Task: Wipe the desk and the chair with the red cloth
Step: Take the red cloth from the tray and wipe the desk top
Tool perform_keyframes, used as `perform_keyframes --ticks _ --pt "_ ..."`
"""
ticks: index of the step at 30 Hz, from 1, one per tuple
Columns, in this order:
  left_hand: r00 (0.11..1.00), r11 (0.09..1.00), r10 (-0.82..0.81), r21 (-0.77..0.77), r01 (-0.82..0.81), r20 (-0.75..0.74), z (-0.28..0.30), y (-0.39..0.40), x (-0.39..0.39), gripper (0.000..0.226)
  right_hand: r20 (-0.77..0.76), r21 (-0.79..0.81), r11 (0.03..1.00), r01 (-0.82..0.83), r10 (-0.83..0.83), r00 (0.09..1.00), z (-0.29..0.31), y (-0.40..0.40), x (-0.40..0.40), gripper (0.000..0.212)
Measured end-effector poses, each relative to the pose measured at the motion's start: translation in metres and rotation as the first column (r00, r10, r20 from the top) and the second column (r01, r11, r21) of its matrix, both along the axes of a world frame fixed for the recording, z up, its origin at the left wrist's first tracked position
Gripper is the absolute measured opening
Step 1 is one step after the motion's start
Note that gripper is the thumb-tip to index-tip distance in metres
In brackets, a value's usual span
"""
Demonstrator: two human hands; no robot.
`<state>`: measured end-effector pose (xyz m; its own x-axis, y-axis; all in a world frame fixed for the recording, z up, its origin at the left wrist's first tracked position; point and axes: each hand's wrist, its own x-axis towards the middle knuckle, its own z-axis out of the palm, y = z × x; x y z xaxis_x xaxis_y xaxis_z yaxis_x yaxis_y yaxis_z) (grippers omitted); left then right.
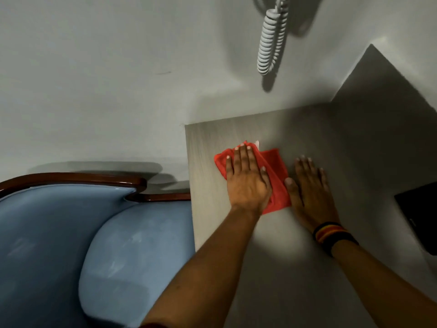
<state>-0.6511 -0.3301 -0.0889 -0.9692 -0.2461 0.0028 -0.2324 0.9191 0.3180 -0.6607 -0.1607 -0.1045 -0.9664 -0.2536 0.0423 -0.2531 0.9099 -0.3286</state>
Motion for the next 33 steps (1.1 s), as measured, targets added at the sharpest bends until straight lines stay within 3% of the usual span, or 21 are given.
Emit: perform_keyframes --ticks 2,7,11,17,22,26,30,33 --pt "0.998 1.0 -0.013 0.005 0.013 -0.06 0.001 -0.03 -0.02 0.067 -0.008 0.007 1.0 -0.021 0.021 1.0 0.003 0.002 -0.001 0.08" --pt "0.999 0.991 0.029 -0.133 -0.026 0.022 0.003 -0.125 -0.041 0.065 -0.034 0.015 1.0 -0.009 0.009 0.999 -0.003 0.001 -0.005 0.081" --pt "0.997 0.994 0.071 -0.086 -0.07 0.01 0.002 -0.071 0.033 0.067 -0.034 0.067 0.998 0.015 -0.012 0.999 -0.004 -0.001 -0.005 0.08" --pt "0.997 0.996 -0.074 -0.047 0.073 -0.027 -0.004 0.016 0.212 0.069 0.001 0.13 0.992 -0.004 0.004 1.0 0.007 -0.005 0.0 0.069" --pt "0.988 0.985 -0.149 -0.096 0.145 -0.032 -0.001 -0.023 0.14 0.065 -0.018 0.131 0.991 -0.009 0.011 1.0 0.004 -0.005 0.001 0.064" --pt "0.998 0.99 -0.056 -0.131 0.059 0.027 -0.002 -0.029 0.104 0.067 -0.024 0.092 0.996 -0.014 0.017 1.0 0.004 -0.004 0.0 0.063" --pt "0.991 0.995 -0.092 -0.037 0.089 -0.1 -0.008 0.047 0.243 0.068 0.023 0.1 0.995 -0.026 0.024 0.999 0.014 -0.004 0.009 0.063" --pt "0.982 0.986 -0.164 -0.01 0.164 -0.098 -0.011 0.094 0.342 0.07 0.033 0.092 0.996 -0.022 0.019 0.999 0.021 -0.002 0.017 0.061"
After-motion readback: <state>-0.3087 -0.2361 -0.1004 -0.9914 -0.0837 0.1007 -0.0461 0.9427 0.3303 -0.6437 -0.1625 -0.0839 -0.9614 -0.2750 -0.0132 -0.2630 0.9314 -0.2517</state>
